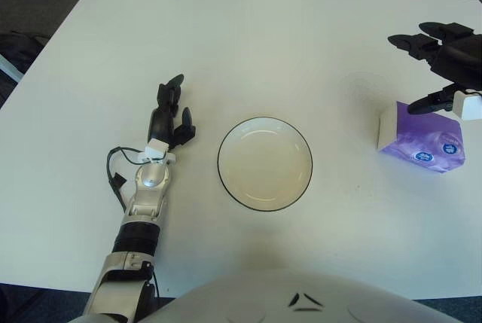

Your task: Put the tissue paper into the plate.

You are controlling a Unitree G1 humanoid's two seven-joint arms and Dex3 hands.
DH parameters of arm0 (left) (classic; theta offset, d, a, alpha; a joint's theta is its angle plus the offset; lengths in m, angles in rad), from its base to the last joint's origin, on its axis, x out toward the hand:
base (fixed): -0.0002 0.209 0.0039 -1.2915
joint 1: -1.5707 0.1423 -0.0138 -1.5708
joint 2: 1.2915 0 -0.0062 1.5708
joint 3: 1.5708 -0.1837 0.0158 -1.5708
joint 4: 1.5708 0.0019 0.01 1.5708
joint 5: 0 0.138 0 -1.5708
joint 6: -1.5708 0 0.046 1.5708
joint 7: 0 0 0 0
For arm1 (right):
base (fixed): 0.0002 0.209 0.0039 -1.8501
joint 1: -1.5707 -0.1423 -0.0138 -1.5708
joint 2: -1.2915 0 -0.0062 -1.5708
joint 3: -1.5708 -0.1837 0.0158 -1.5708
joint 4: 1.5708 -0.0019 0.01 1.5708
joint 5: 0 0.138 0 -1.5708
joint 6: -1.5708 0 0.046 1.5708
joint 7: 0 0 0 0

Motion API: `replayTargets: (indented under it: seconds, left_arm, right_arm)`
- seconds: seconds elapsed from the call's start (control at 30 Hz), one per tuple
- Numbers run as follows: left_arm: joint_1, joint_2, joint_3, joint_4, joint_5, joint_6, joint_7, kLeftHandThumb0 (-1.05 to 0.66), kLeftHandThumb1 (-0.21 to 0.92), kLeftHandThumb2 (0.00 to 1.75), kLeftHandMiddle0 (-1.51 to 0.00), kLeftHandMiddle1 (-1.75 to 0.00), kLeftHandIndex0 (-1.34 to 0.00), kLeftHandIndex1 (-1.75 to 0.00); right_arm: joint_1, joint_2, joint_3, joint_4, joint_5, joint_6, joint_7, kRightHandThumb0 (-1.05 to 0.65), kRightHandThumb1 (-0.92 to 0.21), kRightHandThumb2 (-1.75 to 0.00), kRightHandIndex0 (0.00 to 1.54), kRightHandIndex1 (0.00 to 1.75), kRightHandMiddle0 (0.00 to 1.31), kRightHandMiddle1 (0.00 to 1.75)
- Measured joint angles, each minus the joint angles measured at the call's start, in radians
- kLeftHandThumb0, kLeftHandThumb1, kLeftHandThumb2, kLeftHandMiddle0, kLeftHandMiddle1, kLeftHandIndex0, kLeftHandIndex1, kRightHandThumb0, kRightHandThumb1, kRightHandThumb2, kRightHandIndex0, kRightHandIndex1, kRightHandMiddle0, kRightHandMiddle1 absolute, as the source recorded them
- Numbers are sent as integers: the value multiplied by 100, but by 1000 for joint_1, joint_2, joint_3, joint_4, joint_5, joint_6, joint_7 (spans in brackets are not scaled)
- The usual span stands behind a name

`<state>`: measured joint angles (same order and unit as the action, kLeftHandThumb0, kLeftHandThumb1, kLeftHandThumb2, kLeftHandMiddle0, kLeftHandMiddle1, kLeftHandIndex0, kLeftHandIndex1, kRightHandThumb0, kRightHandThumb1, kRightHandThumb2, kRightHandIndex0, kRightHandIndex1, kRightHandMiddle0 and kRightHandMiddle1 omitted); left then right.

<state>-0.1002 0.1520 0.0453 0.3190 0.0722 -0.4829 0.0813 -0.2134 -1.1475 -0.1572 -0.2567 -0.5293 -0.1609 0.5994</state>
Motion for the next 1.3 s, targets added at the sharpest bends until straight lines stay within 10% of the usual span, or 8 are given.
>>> replayTargets:
  seconds: [1.3]
  left_arm:
    - [2, -1, -4, -11, 19, 18, 8, -70, 92, 91, -34, -4, 0, -78]
  right_arm:
    - [238, -34, -175, -122, -38, -10, 131, -105, -92, -43, 0, 0, 0, 0]
